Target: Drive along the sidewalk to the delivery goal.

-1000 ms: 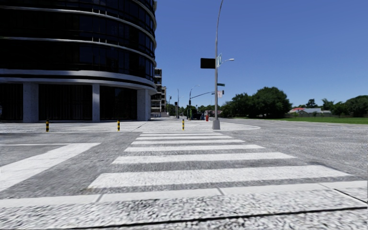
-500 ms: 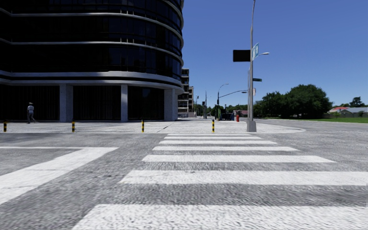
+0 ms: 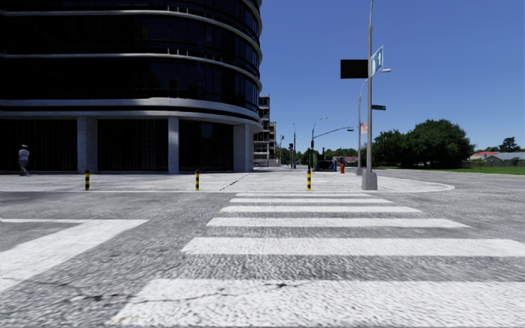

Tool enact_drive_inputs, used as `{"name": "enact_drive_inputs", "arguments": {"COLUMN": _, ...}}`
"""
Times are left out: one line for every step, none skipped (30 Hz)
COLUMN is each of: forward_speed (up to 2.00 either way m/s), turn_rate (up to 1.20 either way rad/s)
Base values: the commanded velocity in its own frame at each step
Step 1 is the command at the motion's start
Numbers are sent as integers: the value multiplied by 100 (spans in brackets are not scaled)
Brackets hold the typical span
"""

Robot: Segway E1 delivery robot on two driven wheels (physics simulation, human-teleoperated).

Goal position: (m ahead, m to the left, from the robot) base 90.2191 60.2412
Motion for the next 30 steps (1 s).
{"name": "enact_drive_inputs", "arguments": {"forward_speed": 49, "turn_rate": 0}}
{"name": "enact_drive_inputs", "arguments": {"forward_speed": 57, "turn_rate": 0}}
{"name": "enact_drive_inputs", "arguments": {"forward_speed": 57, "turn_rate": 0}}
{"name": "enact_drive_inputs", "arguments": {"forward_speed": 62, "turn_rate": 0}}
{"name": "enact_drive_inputs", "arguments": {"forward_speed": 66, "turn_rate": 0}}
{"name": "enact_drive_inputs", "arguments": {"forward_speed": 68, "turn_rate": 0}}
{"name": "enact_drive_inputs", "arguments": {"forward_speed": 71, "turn_rate": 0}}
{"name": "enact_drive_inputs", "arguments": {"forward_speed": 75, "turn_rate": 0}}
{"name": "enact_drive_inputs", "arguments": {"forward_speed": 77, "turn_rate": 0}}
{"name": "enact_drive_inputs", "arguments": {"forward_speed": 77, "turn_rate": -5}}
{"name": "enact_drive_inputs", "arguments": {"forward_speed": 78, "turn_rate": -20}}
{"name": "enact_drive_inputs", "arguments": {"forward_speed": 78, "turn_rate": -20}}
{"name": "enact_drive_inputs", "arguments": {"forward_speed": 78, "turn_rate": -26}}
{"name": "enact_drive_inputs", "arguments": {"forward_speed": 78, "turn_rate": -27}}
{"name": "enact_drive_inputs", "arguments": {"forward_speed": 81, "turn_rate": -27}}
{"name": "enact_drive_inputs", "arguments": {"forward_speed": 85, "turn_rate": -27}}
{"name": "enact_drive_inputs", "arguments": {"forward_speed": 93, "turn_rate": -27}}
{"name": "enact_drive_inputs", "arguments": {"forward_speed": 95, "turn_rate": -27}}
{"name": "enact_drive_inputs", "arguments": {"forward_speed": 95, "turn_rate": -27}}
{"name": "enact_drive_inputs", "arguments": {"forward_speed": 96, "turn_rate": -27}}
{"name": "enact_drive_inputs", "arguments": {"forward_speed": 96, "turn_rate": -27}}
{"name": "enact_drive_inputs", "arguments": {"forward_speed": 96, "turn_rate": -27}}
{"name": "enact_drive_inputs", "arguments": {"forward_speed": 96, "turn_rate": -27}}
{"name": "enact_drive_inputs", "arguments": {"forward_speed": 96, "turn_rate": -27}}
{"name": "enact_drive_inputs", "arguments": {"forward_speed": 96, "turn_rate": -27}}
{"name": "enact_drive_inputs", "arguments": {"forward_speed": 96, "turn_rate": -12}}
{"name": "enact_drive_inputs", "arguments": {"forward_speed": 96, "turn_rate": 0}}
{"name": "enact_drive_inputs", "arguments": {"forward_speed": 96, "turn_rate": 0}}
{"name": "enact_drive_inputs", "arguments": {"forward_speed": 96, "turn_rate": 0}}
{"name": "enact_drive_inputs", "arguments": {"forward_speed": 96, "turn_rate": 0}}
